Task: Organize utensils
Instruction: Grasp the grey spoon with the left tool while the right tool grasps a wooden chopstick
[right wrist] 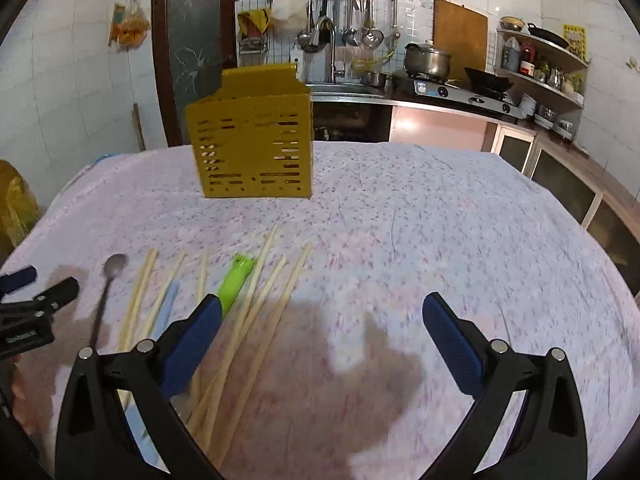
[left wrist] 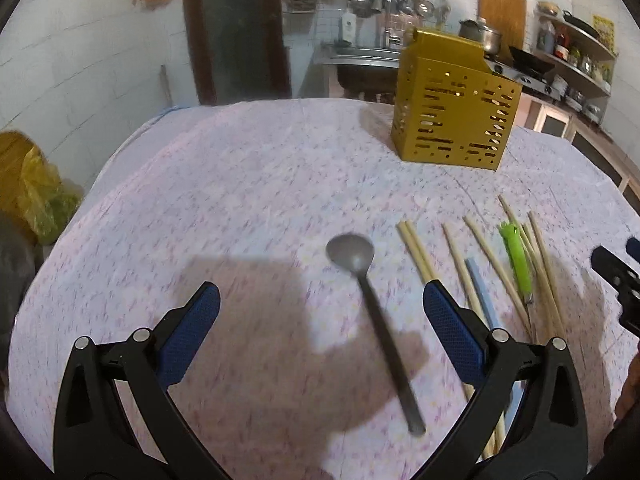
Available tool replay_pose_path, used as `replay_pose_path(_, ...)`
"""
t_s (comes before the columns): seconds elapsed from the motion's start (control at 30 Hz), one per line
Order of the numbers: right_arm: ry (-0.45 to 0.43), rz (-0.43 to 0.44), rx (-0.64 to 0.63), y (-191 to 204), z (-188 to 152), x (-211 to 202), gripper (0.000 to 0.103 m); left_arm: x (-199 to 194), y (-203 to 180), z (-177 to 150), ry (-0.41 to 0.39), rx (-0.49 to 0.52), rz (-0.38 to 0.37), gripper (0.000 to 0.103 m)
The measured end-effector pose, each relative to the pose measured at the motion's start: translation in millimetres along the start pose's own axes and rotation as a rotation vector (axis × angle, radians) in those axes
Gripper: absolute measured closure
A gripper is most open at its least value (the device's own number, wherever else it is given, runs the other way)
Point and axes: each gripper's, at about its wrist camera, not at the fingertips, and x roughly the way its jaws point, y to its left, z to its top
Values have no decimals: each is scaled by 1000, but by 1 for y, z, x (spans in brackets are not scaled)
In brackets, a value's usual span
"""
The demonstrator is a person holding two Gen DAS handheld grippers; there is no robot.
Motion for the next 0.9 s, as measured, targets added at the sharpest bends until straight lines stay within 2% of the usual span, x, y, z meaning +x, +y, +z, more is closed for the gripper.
replay_pose_path(0.03, 6, -2, -9, 1, 5, 8, 17, 7, -3, 6, 3, 12, 0, 5)
replay_pose_path(0.1, 22, -19, -9, 1, 12, 20, 18, 18, -5, 12, 18, 15, 2, 5)
replay_pose_path(0.13, 35, -27, 0, 1, 14, 28, 18, 28, -5, 15, 44, 13, 9, 5)
replay_pose_path(0.23, 86, -20, 18, 1, 14, 46, 28, 48, -1, 18, 105, -24, 16, 5)
replay_pose_path(0.33, 132, -43, 11, 4, 12, 62, 30, 55, 0, 18, 103, -33, 43, 5)
replay_pose_path(0.37, 138, -54, 8, 5, 12, 65, 34, 58, -1, 18, 104, -32, 50, 5)
replay_pose_path(0.47, 193, -27, 22, 5, 10, 75, 40, 65, 1, 17, 124, -36, 57, 5)
replay_pose_path(0.63, 211, -30, 39, 6, 10, 76, 46, 76, 6, 14, 160, -65, 57, 5)
replay_pose_path(0.9, 214, -24, 54, 5, 9, 74, 47, 81, 8, 16, 177, -74, 45, 4)
